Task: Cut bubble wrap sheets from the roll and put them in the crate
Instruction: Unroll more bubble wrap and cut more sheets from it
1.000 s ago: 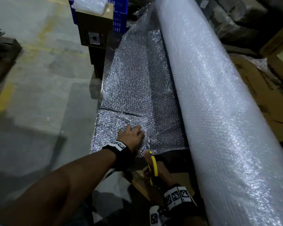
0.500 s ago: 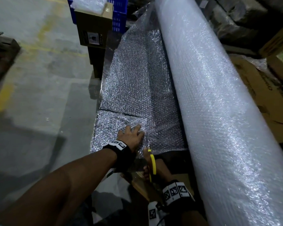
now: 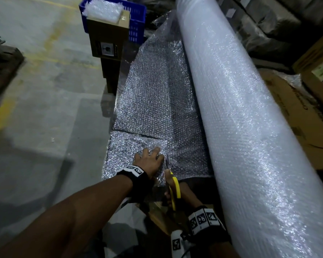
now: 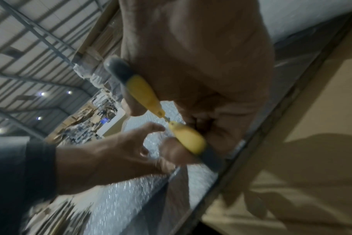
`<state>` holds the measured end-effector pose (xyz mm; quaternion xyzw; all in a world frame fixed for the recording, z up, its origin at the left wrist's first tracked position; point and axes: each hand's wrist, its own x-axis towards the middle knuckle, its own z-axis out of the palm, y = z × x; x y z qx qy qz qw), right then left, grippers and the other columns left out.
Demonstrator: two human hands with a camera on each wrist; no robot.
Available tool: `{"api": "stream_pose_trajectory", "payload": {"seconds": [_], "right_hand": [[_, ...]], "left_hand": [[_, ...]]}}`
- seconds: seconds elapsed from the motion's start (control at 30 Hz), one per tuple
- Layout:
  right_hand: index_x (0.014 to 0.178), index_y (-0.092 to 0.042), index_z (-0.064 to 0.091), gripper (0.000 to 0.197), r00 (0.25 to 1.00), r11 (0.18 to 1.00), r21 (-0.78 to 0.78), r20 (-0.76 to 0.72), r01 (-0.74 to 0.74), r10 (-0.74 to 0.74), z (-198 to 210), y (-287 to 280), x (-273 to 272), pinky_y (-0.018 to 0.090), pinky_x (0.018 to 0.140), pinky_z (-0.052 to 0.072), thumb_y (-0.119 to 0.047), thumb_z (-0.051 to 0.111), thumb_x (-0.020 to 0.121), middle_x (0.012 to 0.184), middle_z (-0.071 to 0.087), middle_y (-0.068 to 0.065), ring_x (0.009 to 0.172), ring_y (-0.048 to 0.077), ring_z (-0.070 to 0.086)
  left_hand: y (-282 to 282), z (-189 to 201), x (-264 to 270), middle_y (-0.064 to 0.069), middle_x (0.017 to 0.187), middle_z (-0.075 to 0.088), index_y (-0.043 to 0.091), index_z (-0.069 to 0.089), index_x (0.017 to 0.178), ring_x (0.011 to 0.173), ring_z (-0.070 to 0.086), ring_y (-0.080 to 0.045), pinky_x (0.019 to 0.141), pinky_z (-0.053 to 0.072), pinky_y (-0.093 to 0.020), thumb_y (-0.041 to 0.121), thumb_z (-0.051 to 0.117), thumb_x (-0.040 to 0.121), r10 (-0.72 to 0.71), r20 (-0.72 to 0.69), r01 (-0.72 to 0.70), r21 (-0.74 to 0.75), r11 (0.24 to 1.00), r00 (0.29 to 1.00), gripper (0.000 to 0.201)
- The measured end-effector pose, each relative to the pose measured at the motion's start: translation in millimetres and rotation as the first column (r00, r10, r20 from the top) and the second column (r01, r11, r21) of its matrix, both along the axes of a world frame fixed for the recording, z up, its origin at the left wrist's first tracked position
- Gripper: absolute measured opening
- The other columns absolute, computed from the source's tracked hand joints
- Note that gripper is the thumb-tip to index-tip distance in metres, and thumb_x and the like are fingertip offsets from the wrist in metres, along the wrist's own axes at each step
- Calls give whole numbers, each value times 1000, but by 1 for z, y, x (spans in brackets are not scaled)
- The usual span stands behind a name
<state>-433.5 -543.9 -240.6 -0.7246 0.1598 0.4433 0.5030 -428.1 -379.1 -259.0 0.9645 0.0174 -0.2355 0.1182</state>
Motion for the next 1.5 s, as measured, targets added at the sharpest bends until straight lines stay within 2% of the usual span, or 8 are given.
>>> {"api": "stream_pose_trajectory", "payload": {"seconds": [0.1,0.3,0.5,0.73,0.93,1.17,1.3,1.5], "right_hand": [[62,-11,49,73,999,1000,-18,-43,-20,19,2,5,7,20,48,37,-84,55,63,58,45,10,42,19,44],[68,-12,49,60,999,998,-49,-20,-50,49,0,1,11,21,45,38,-69,63,81,55,45,6,42,17,43],[70,-14,50,70,994,998,-23,-91,-60,57,12,7,10,21,50,38,-84,52,64,58,47,6,44,17,46],[84,-5,61,72,982,991,-1,-128,-137,136,12,2,11,25,53,48,-75,49,76,68,59,10,54,20,58],[67,-11,54,63,994,999,42,-105,-21,25,6,-1,4,20,47,37,-70,49,89,58,47,7,47,18,47],[62,-15,51,65,1000,998,-55,12,-17,17,-5,1,6,22,46,37,-76,69,66,53,45,3,42,16,43],[62,-17,45,68,997,999,43,-68,29,-26,-1,9,8,24,49,33,-82,63,59,57,40,5,45,18,39],[66,-13,52,68,998,997,-46,-14,-69,69,-3,10,20,23,47,39,-79,63,58,54,47,4,44,17,45]], "left_hand": [[1,0,0,-8,165,-3,18,17,152,143,12,-51,106,25,-71,25,79,79,0,4,0,-1,1000,1000,96],[3,-1,-2,-9,165,-3,20,17,152,142,13,-50,106,26,-71,28,82,78,-10,6,10,1,1000,1000,99],[3,1,3,-8,165,-7,20,17,152,144,8,-51,107,21,-73,26,86,73,-15,-47,15,-13,1000,999,105],[1,2,2,-8,165,-6,18,18,152,144,10,-51,107,24,-70,17,70,87,1,-23,-1,12,1000,1000,83],[1,2,2,-7,165,-7,18,18,152,144,8,-51,107,24,-71,15,71,85,10,-39,-10,-2,1000,999,85],[1,2,1,-7,165,-7,20,17,152,145,7,-51,108,23,-71,15,78,79,11,-35,-11,-8,1000,999,95],[1,2,1,-7,165,-9,19,16,153,145,6,-51,108,23,-72,18,78,80,13,-39,-13,-11,1000,999,96],[3,-4,2,-6,165,-13,21,13,152,144,10,-48,107,26,-71,28,87,71,10,-31,-11,-6,1000,999,111]]}}
